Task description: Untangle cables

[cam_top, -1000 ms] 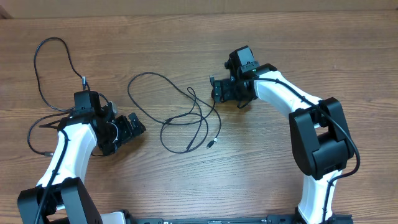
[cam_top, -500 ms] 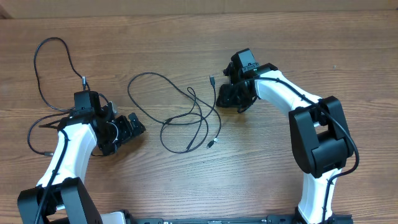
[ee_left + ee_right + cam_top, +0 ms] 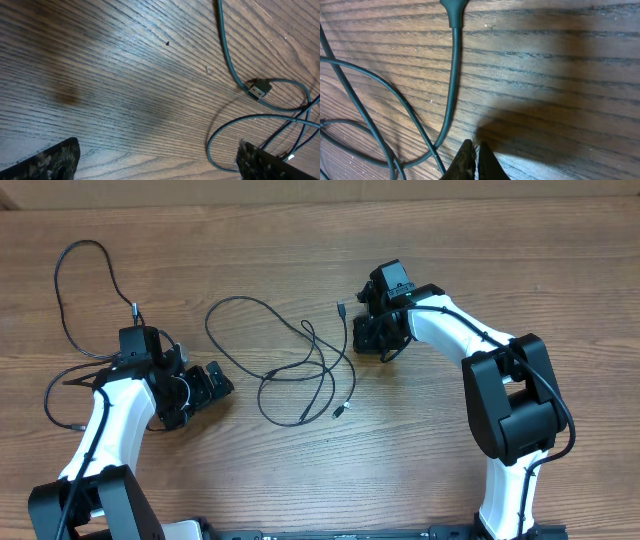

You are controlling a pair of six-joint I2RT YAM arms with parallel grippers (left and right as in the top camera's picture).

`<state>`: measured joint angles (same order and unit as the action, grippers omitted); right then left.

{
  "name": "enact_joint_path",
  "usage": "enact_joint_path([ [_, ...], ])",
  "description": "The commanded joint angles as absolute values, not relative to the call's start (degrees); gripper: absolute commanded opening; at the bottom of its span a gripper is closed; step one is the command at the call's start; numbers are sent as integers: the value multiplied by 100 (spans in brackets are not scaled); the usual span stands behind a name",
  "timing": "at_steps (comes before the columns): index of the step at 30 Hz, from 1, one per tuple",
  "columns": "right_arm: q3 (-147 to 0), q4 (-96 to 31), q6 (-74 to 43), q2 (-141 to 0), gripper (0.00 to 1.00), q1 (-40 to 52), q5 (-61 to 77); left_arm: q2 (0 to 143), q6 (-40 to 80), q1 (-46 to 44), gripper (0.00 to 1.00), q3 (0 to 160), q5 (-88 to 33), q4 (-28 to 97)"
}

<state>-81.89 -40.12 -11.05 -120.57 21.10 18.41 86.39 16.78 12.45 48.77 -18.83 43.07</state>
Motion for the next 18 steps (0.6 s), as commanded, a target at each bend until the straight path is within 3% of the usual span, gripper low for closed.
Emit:
enact_joint_path([
  [1,-8125,-3972,-1039,-12088,4,2154,1769,8672,1673,1234,100,4853,-1861,4300],
  [11,-8412,-4353,-1083,-12086,4,2047,2222,8672,1675,1234,100,4851,-1863,4298],
  [12,-8473,-4460,-1083,-12086,8,2012,2287,8672,1673,1234,99,4853,-1863,4300],
  [16,-8621,-4720,-1083,-12086,39,1868,2473,8672,1673,1234,100,4851,-1863,4300],
  [17,-8621,-4735,-1083,-12086,52,1852,2473,8672,1675,1234,100,4851,-1863,4300],
  [18,-8621,-4759,-1081,-12086,72,1844,2453,8672,1673,1234,100,4853,-1863,4300],
])
